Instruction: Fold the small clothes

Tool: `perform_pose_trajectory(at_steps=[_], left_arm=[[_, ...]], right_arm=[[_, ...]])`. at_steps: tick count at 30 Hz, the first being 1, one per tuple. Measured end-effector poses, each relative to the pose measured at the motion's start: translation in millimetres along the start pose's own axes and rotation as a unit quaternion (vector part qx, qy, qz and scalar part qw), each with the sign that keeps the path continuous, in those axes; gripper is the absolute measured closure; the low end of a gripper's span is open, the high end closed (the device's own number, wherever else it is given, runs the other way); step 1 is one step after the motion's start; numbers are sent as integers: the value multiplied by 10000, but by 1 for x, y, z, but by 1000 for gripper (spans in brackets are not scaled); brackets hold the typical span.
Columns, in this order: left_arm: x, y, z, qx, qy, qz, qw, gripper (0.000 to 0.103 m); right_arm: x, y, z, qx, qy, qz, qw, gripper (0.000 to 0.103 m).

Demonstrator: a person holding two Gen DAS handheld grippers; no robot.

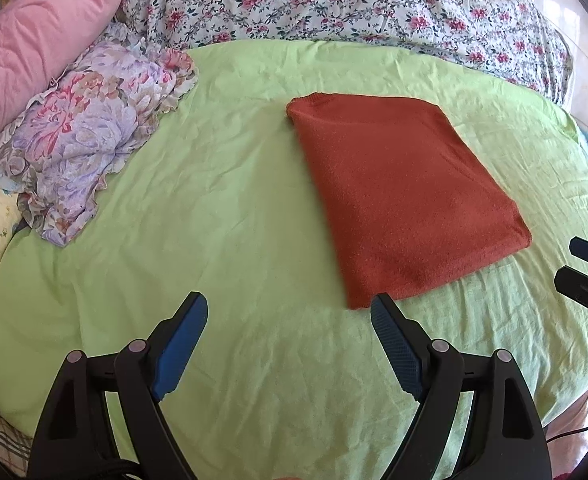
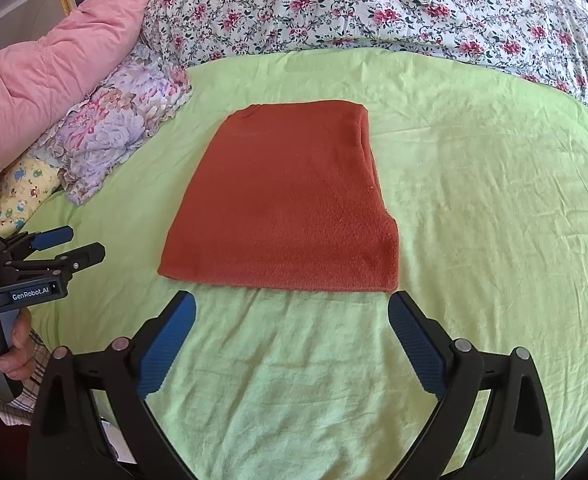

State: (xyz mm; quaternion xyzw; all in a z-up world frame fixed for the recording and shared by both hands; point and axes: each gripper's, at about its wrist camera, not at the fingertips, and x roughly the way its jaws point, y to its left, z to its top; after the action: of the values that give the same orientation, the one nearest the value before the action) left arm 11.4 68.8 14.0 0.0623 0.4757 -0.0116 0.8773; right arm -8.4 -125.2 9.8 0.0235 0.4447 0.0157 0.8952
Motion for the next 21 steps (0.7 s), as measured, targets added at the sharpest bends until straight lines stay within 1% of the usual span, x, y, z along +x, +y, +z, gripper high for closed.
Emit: perform_pose_trajectory(at_steps=[10,17,21], left_arm=[[6,-5,8,52,-8,71,10000,18],[19,-12,21,31,62,103,9999,17],[31,-14,30,31,156,101,9998,16]], right_arm=[[5,0,1,30,6,12,10000,5],[21,-3,19,-89,27,81,9999,4],[36,-8,32,-158,127,112,9997,4]])
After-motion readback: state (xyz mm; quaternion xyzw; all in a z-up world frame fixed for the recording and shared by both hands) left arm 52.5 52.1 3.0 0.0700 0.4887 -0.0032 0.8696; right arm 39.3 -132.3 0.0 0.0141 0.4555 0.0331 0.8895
